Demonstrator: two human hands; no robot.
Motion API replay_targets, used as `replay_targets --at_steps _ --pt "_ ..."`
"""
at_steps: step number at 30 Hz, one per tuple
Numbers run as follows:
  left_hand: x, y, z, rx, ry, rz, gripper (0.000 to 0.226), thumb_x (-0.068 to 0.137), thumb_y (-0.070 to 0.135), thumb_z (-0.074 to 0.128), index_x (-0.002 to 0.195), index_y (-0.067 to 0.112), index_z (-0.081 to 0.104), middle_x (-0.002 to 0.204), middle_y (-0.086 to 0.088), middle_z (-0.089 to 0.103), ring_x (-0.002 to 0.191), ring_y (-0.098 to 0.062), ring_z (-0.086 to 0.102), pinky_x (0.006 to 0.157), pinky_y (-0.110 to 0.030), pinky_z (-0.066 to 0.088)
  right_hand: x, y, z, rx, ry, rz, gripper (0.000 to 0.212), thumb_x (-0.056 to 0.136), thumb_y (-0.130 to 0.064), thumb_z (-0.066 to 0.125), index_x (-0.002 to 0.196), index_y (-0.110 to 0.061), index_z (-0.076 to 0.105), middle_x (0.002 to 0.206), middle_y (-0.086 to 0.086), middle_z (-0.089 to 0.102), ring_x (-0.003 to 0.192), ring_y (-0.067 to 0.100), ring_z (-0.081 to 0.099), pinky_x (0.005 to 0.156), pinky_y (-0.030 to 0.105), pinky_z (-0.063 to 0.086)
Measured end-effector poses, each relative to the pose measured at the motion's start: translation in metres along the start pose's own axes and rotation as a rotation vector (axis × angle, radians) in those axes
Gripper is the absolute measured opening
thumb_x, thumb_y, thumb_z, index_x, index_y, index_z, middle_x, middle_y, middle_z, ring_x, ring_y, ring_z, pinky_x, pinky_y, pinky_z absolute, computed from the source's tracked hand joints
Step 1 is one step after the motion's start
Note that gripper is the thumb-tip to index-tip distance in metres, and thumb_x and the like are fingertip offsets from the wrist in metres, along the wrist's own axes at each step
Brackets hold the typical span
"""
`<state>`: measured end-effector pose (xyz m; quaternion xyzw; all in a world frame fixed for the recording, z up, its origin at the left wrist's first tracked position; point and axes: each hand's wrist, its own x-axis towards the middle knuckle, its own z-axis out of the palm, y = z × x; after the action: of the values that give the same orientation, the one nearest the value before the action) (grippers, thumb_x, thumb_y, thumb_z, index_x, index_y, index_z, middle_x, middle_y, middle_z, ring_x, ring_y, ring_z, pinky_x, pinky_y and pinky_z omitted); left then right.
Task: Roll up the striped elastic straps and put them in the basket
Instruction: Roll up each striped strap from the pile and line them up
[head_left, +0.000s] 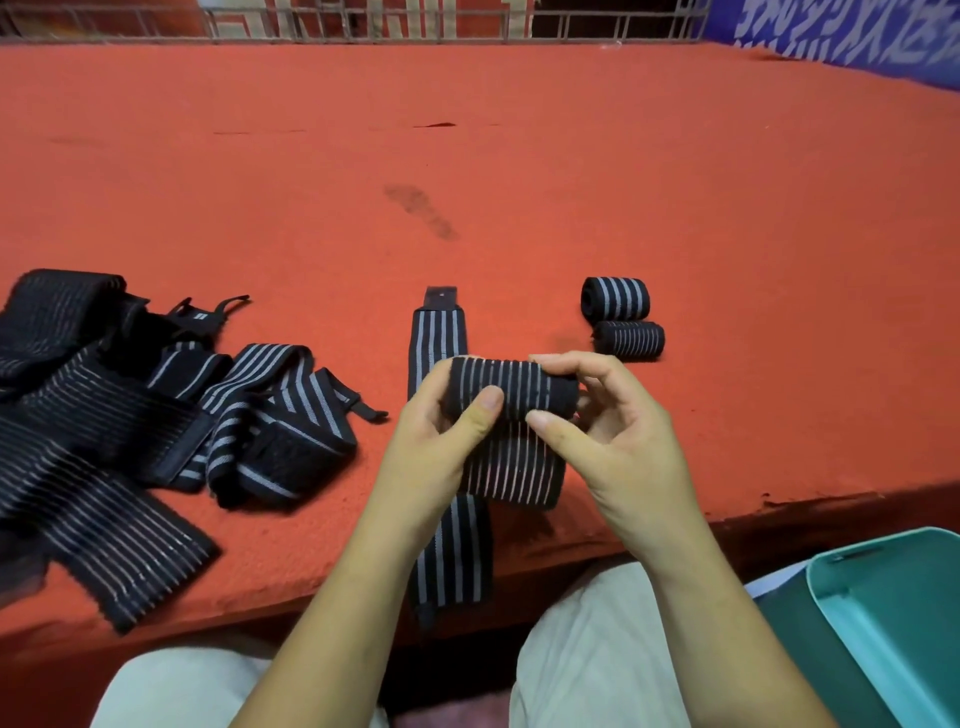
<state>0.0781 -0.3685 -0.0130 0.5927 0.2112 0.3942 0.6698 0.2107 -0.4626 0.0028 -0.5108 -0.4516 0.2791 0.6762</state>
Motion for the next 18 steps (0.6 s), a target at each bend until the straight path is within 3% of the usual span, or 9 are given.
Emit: replay_targets --at_steps 3,5,8,10,12,13,15,18 --pt "-0.001 -0.001 -0.002 0.008 -0.074 0.044 0.035 0.089 0.01 0.063 0.121 0.023 0.062 0.11 -0.008 0.063 0.102 -0.022 0.06 0.093 -0.043 0.051 0.0 -0.002 0.002 -0.021 0.065 0.107 0.038 0.084 -0.028 0.069 0.121 -0.02 0.064 0.107 -0.007 0.072 0.1 0.006 0.068 0.082 0.02 0.054" --pt "-0.002 -0.002 -0.002 0.029 -0.111 0.05 0.043 0.088 0.005 0.061 0.125 0.028 0.06 0.111 -0.004 0.062 0.103 -0.018 0.059 0.094 -0.039 0.052 0.001 -0.001 0.001 -0.027 0.085 0.152 0.039 0.082 -0.038 0.065 0.118 -0.02 0.066 0.101 -0.006 0.074 0.094 0.006 0.07 0.075 0.021 0.054" --pt "-0.003 -0.004 0.0 0.023 -0.101 -0.015 0.05 0.092 0.014 0.068 0.137 0.026 0.052 0.12 -0.002 0.064 0.112 -0.014 0.061 0.101 -0.035 0.05 0.001 0.002 -0.002 0.004 0.112 0.151 0.038 0.083 -0.032 0.069 0.118 -0.018 0.067 0.104 0.004 0.074 0.095 0.013 0.071 0.077 0.025 0.055" --pt "-0.002 -0.005 0.0 0.033 -0.083 -0.082 0.048 0.092 0.037 0.069 0.136 0.025 0.054 0.128 -0.004 0.065 0.122 -0.019 0.061 0.106 -0.045 0.047 0.0 0.003 -0.006 0.023 0.094 0.13 0.037 0.086 -0.021 0.07 0.123 -0.019 0.064 0.109 0.006 0.072 0.099 0.016 0.071 0.082 0.029 0.058" --pt "-0.001 -0.006 0.0 0.061 -0.087 -0.104 0.046 0.09 0.049 0.063 0.127 0.022 0.06 0.124 -0.006 0.068 0.117 -0.026 0.064 0.101 -0.053 0.048 -0.001 0.005 -0.009 0.035 0.057 0.118 0.041 0.088 -0.012 0.07 0.127 -0.019 0.06 0.116 0.007 0.069 0.105 0.019 0.069 0.088 0.032 0.057" --pt "0.0 -0.006 0.0 0.071 -0.092 -0.113 0.043 0.09 0.051 0.061 0.123 0.022 0.062 0.117 -0.004 0.07 0.107 -0.024 0.067 0.091 -0.051 0.051 -0.001 0.006 -0.01 0.033 0.049 0.109 0.043 0.088 -0.01 0.07 0.128 -0.019 0.058 0.118 0.007 0.068 0.108 0.018 0.068 0.09 0.031 0.056" --pt "0.001 -0.007 0.002 0.054 -0.112 -0.124 0.036 0.094 0.045 0.059 0.12 0.021 0.061 0.102 0.001 0.07 0.085 -0.017 0.066 0.072 -0.038 0.051 -0.002 0.009 -0.014 0.03 0.044 0.092 0.044 0.087 -0.005 0.071 0.127 -0.018 0.057 0.119 0.006 0.067 0.109 0.017 0.067 0.089 0.027 0.054" --pt "0.005 -0.01 0.004 -0.029 -0.146 -0.087 0.033 0.094 0.022 0.059 0.126 0.016 0.056 0.1 -0.001 0.064 0.081 -0.017 0.059 0.068 -0.029 0.048 -0.002 0.009 -0.019 0.029 0.045 0.075 0.042 0.087 0.003 0.07 0.122 -0.019 0.06 0.118 0.006 0.067 0.108 0.016 0.067 0.086 0.025 0.054"
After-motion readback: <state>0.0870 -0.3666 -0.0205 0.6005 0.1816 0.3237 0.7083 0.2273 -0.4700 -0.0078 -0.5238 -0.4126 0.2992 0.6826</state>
